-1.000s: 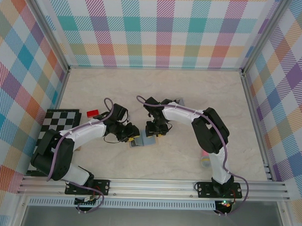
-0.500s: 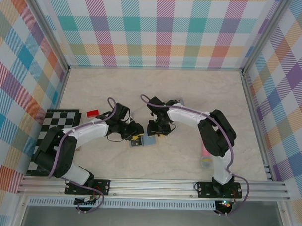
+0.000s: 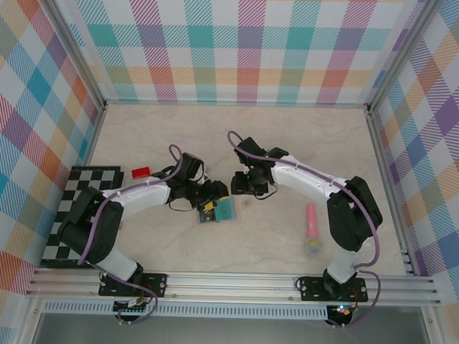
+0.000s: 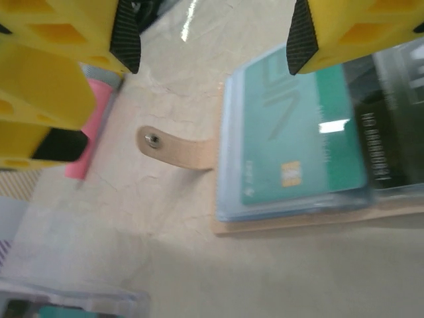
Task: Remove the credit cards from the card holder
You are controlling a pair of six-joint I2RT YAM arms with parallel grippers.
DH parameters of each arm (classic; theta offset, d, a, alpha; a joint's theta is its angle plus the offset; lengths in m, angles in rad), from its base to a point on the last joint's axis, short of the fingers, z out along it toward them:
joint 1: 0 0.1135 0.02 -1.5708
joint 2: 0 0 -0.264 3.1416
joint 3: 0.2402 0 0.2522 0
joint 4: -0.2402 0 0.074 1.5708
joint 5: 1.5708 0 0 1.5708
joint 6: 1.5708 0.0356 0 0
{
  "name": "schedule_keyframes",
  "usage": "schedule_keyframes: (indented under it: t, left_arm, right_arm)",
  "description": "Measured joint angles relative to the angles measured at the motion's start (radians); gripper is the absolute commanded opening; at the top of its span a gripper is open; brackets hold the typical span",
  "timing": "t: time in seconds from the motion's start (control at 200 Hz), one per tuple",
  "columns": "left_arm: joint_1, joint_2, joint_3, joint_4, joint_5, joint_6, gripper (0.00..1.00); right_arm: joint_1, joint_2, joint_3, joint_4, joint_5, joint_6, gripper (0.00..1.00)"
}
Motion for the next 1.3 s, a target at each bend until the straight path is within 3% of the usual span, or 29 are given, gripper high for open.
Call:
schedule_keyframes:
  t: [0.19,0.435,0.59,0.72,0.815,1.3]
  left_arm:
    - [0.005,-0.031,-0.002,-0.11,-0.103,-0.012,0.5]
    - [0.009,-0.043,-0.031,-0.118,-0.117,-0.035,0.32]
    - [0.01,-0.03,-0.032,-0.107,-0.113,-0.04,0.3]
    - [0.01,0.001,-0.032,-0.089,-0.1,-0.04,0.27]
    - [0.01,0.023,-0.032,-0.072,-0.095,-0.041,0.26]
    - [0.01,0.06,-0.032,-0.032,-0.095,-0.045,0.33]
  right_arm:
    - [0.002,0.003,0.0,0.02,-0.043,-0.014,0.38]
    - [0.036,0.106,0.048,0.021,-0.09,-0.034,0.3]
    - [0.044,0.159,0.067,0.007,-0.095,-0.034,0.29]
    - [0.043,0.192,0.08,-0.006,-0.095,-0.034,0.18]
    - [0.043,0.211,0.092,-0.017,-0.096,-0.037,0.16]
    - [0.043,0.264,0.113,-0.036,-0.108,-0.037,0.22]
